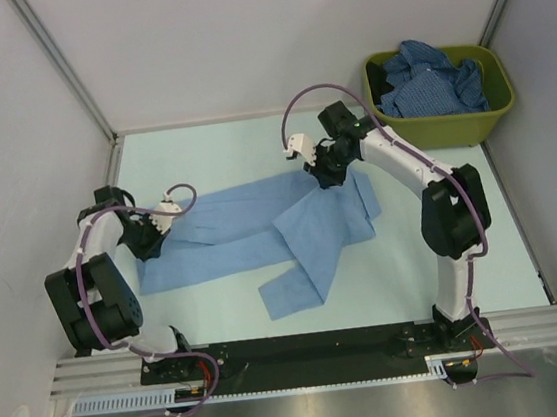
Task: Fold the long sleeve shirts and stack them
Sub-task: Fold the shirt
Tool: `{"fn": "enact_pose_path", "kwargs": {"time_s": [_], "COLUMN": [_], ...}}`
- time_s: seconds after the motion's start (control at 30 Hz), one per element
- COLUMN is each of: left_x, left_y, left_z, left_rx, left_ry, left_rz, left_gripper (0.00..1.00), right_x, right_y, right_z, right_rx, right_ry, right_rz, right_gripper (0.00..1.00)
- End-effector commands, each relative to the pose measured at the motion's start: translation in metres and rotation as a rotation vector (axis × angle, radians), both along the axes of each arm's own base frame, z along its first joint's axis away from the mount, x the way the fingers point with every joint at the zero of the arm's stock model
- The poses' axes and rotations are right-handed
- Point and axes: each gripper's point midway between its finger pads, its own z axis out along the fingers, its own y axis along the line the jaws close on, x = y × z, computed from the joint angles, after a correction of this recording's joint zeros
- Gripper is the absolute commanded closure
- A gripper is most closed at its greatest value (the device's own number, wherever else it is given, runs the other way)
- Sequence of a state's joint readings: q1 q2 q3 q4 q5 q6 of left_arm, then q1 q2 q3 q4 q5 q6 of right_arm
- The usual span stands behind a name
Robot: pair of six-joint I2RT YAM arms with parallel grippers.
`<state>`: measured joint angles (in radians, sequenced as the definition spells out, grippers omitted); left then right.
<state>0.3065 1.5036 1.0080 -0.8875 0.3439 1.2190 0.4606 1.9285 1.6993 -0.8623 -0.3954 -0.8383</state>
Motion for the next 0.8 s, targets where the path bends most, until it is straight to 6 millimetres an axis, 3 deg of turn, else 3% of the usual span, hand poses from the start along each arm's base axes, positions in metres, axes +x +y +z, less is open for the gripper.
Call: {"fn": "enact_pose_path", "kwargs": {"time_s": [0.0,0.2,0.4,0.47,0.5,0.53,0.57,0.6,0.63,0.67,0.7,0.73,0.77], "left_x": [0.024,0.038,0.049,0.05,0.051,0.05,0.049,0.048,0.045,0.04,0.037,0.03,0.024], "left_y": [0.006,0.011,0.012,0.013,0.014,0.012,0.011,0.008,-0.005,-0.012,-0.019,-0.033,-0.041], "left_z": [0.002,-0.008,-0.014,-0.014,-0.011,-0.009,-0.003,0.014,0.022,0.033,0.056,0.063,0.068], "left_rx": [-0.014,-0.025,-0.041,-0.041,-0.039,-0.046,-0.052,-0.055,-0.105,-0.128,-0.128,-0.158,-0.163], "left_ry": [-0.032,-0.017,0.003,0.003,-0.006,-0.009,-0.022,-0.073,-0.101,-0.127,-0.214,-0.246,-0.266], "left_rz": [0.055,0.104,0.148,0.163,0.169,0.176,0.176,0.171,0.135,0.111,0.067,0.026,0.0], "left_gripper": [0.91,0.92,0.89,0.78,0.75,0.67,0.61,0.56,0.46,0.36,0.29,0.19,0.15], "right_x": [0.015,0.044,0.05,0.047,0.047,0.049,0.043,0.042,0.034,0.019,0.012,-0.012,-0.028], "right_y": [0.0,-0.008,0.001,0.003,0.001,0.0,-0.006,-0.015,-0.021,-0.021,-0.033,-0.041,-0.04], "right_z": [-0.009,-0.018,-0.021,-0.02,-0.018,-0.01,-0.003,0.005,0.008,0.031,0.038,0.025,0.027], "right_rx": [-0.022,-0.016,0.003,-0.008,-0.011,0.002,0.008,0.033,0.042,0.129,0.176,0.194,0.224], "right_ry": [-0.014,-0.048,-0.045,-0.029,-0.022,-0.023,0.008,0.029,0.068,0.106,0.143,0.211,0.232], "right_rz": [-0.047,-0.148,-0.176,-0.178,-0.195,-0.207,-0.239,-0.266,-0.284,-0.287,-0.305,-0.306,-0.284], "right_gripper": [1.0,1.0,1.0,0.88,0.69,0.61,0.54,0.46,0.45,0.44,0.43,0.42,0.41]}}
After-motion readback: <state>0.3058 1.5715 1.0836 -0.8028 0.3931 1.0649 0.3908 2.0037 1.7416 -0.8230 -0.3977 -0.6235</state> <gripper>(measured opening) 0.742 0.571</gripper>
